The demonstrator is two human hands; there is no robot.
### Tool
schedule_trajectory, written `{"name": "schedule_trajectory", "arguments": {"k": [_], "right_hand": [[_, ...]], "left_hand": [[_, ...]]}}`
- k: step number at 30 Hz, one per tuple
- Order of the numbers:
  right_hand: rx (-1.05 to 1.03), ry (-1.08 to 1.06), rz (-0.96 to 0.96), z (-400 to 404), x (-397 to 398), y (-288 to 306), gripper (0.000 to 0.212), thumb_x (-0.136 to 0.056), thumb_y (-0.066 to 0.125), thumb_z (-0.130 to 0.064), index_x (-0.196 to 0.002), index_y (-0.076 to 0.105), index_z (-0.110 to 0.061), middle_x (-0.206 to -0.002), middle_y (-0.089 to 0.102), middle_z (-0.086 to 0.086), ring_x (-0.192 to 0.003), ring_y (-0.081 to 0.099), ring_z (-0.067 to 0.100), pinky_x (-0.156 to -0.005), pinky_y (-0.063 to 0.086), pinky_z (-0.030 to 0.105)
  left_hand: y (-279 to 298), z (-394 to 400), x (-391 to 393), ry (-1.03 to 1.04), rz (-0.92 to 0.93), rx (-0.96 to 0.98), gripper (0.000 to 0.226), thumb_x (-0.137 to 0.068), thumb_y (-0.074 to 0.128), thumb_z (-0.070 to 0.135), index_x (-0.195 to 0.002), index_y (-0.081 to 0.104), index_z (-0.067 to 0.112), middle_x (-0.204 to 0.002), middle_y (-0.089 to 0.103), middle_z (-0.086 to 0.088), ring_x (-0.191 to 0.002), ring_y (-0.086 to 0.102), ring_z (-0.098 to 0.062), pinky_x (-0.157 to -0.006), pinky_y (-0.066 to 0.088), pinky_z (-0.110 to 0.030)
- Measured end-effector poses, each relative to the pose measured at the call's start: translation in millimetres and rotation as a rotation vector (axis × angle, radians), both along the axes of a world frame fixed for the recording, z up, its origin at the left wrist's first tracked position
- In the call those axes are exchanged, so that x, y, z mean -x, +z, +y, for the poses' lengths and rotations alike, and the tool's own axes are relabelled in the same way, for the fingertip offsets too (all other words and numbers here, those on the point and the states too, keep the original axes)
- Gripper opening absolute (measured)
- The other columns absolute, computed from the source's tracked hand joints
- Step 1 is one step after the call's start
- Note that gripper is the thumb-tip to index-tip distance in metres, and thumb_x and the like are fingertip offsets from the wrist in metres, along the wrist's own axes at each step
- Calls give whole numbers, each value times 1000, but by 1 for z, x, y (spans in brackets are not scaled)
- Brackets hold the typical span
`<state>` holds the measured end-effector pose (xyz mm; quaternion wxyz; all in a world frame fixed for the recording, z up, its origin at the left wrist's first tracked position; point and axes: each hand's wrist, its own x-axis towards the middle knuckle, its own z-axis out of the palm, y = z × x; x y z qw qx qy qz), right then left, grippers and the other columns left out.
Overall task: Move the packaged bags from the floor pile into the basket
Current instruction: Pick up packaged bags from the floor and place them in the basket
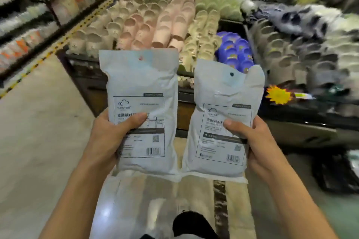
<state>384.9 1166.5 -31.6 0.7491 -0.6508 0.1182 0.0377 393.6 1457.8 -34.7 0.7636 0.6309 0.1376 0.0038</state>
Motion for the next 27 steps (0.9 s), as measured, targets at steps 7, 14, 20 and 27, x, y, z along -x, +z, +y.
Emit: {"name": "schedule_trajectory", "arguments": {"k": [7, 14, 20, 27], "right_hand": [[-35, -528, -5, -167, 121, 1, 34, -87, 72, -2, -119, 68, -14, -111, 81, 5, -99, 79, 24, -76, 65, 37], [-94, -944, -2, -323, 250, 3, 40, -81, 77, -5, -119, 67, -13, -104, 82, 6, -86, 80, 23, -62, 63, 30], [-26, -1203, 9, -428, 355, 3, 40, -88, 75, -6, -126, 67, -14, -111, 81, 4, -97, 79, 26, -72, 66, 37], [-29, -1423, -35, -516, 412, 0, 34, -92, 68, 0, -122, 69, -15, -109, 81, 2, -94, 79, 21, -66, 63, 27]], "left_hand": [[3, -211, -12, -513, -25, -40, 47, -65, 82, 20, -110, 72, 15, -96, 82, -3, -83, 80, -21, -61, 62, -28], [-1, -452, 39, -866, -54, -61, 53, -67, 84, 24, -118, 72, 16, -104, 82, -4, -91, 80, -25, -76, 64, -42], [-6, -621, 100, -1109, -60, -69, 53, -61, 85, 28, -112, 74, 19, -99, 82, 2, -86, 80, -18, -63, 62, -27], [-9, -770, 134, -1338, -23, -54, 53, -63, 83, 22, -115, 72, 19, -97, 82, 4, -82, 80, -14, -59, 62, -23]]}}
